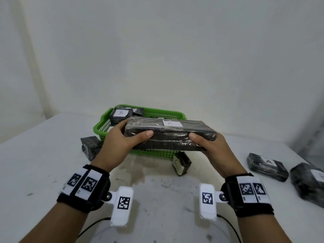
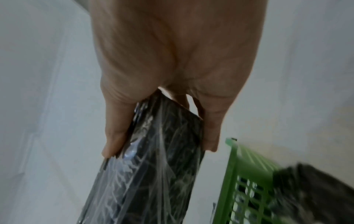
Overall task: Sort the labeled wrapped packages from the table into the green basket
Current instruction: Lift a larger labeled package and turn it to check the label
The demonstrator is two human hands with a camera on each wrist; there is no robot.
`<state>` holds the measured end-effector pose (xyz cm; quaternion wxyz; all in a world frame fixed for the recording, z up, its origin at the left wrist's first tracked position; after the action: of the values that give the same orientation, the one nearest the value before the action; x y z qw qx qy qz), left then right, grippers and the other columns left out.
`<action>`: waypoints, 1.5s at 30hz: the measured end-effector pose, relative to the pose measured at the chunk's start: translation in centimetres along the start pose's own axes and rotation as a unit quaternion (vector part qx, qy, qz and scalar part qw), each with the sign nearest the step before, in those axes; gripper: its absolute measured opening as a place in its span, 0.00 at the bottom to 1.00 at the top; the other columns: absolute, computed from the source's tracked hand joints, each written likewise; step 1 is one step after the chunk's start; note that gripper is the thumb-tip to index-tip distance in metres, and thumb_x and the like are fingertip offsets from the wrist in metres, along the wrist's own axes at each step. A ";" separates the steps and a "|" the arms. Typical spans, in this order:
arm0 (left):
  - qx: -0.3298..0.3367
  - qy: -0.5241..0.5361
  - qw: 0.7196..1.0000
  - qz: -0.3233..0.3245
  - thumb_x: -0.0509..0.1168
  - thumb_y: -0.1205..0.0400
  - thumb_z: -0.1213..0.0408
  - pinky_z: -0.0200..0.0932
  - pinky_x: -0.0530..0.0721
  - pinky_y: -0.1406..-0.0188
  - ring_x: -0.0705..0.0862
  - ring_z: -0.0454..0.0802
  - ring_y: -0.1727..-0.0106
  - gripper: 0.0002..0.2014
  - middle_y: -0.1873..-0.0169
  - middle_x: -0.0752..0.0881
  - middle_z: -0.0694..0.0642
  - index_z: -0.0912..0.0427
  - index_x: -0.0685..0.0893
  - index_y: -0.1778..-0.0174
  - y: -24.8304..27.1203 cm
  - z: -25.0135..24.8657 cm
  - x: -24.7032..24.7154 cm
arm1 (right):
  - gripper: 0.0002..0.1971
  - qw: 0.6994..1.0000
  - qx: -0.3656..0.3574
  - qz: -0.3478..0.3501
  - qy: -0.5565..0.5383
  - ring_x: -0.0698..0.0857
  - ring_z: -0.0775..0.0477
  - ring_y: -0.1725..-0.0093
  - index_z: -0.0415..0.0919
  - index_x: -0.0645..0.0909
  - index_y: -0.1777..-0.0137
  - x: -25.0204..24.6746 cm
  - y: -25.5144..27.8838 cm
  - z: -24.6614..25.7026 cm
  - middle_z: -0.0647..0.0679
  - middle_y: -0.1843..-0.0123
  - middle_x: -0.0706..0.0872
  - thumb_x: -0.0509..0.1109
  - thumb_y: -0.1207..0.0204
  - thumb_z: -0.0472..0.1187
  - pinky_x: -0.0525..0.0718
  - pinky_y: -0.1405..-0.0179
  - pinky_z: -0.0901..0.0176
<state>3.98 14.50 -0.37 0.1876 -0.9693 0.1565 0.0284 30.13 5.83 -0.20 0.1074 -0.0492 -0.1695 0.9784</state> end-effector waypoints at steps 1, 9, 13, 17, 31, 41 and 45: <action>-0.001 -0.007 1.000 -0.003 0.81 0.32 0.46 0.41 0.88 0.39 0.92 0.40 0.42 0.29 0.45 0.94 0.42 0.49 0.88 0.35 -0.2 0.1 0.3 | 0.23 1.000 0.007 0.004 0.024 0.90 0.51 0.32 0.41 0.87 0.29 -0.2 -0.1 0.3 0.50 0.37 0.94 0.83 0.24 0.40 0.87 0.31 0.52; 0.008 -0.067 0.997 0.044 0.82 0.30 0.42 0.42 0.84 0.34 0.89 0.37 0.38 0.35 0.39 0.92 0.40 0.45 0.82 0.26 0.0 0.4 2.5 | 0.21 0.992 -0.012 -0.099 0.073 0.94 0.54 0.42 0.46 0.91 0.37 -0.7 0.4 -0.7 0.53 0.45 0.96 0.87 0.30 0.43 0.91 0.36 0.51; 0.025 -0.097 0.995 0.013 0.81 0.30 0.44 0.35 0.85 0.40 0.91 0.34 0.43 0.29 0.45 0.93 0.39 0.46 0.87 0.32 -0.2 0.0 2.1 | 0.25 0.992 -0.010 -0.097 0.083 0.93 0.56 0.40 0.47 0.89 0.35 -0.6 0.7 -0.3 0.55 0.43 0.96 0.88 0.33 0.46 0.89 0.33 0.51; -0.011 -0.084 0.996 0.038 0.83 0.34 0.35 0.58 0.80 0.24 0.84 0.45 0.26 0.49 0.28 0.86 0.44 0.46 0.75 0.18 -0.8 1.7 1.1 | 0.32 0.986 -0.024 -0.101 0.131 0.92 0.55 0.38 0.49 0.87 0.32 0.2 1.1 -1.0 0.55 0.41 0.95 0.91 0.37 0.46 0.89 0.32 0.46; 0.048 -0.109 0.992 0.042 0.84 0.33 0.47 0.26 0.84 0.42 0.89 0.29 0.42 0.38 0.43 0.91 0.33 0.41 0.80 0.27 1.0 0.5 3.2 | 0.24 0.976 -0.035 -0.166 0.138 0.93 0.61 0.45 0.55 0.91 0.39 -1.2 2.3 0.3 0.60 0.48 0.96 0.88 0.36 0.53 0.91 0.38 0.50; 0.058 -0.111 0.992 0.028 0.78 0.30 0.45 0.29 0.86 0.40 0.89 0.30 0.42 0.32 0.44 0.91 0.29 0.39 0.80 0.29 0.6 0.6 1.7 | 0.33 0.978 -0.037 -0.105 0.175 0.89 0.60 0.34 0.51 0.81 0.20 -1.7 2.2 -0.5 0.60 0.37 0.92 0.78 0.26 0.56 0.85 0.25 0.48; 0.062 -0.118 0.990 0.043 0.74 0.32 0.40 0.21 0.78 0.39 0.82 0.21 0.40 0.43 0.39 0.83 0.24 0.39 0.66 0.19 0.9 0.5 1.9 | 0.29 0.978 -0.040 -0.116 0.167 0.89 0.60 0.36 0.58 0.84 0.27 -1.6 2.3 0.0 0.59 0.39 0.93 0.73 0.28 0.64 0.85 0.27 0.50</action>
<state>5.56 13.36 -1.36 0.2635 -0.9378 0.1766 0.1411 31.22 3.40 -0.92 0.2444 -0.1963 -0.1930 0.9298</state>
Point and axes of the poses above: each hand's wrist, its own y-axis away from the middle knuckle, its own x-axis out of the palm, z = x × y, the point moved 4 cm from there along -y, towards the middle knuckle
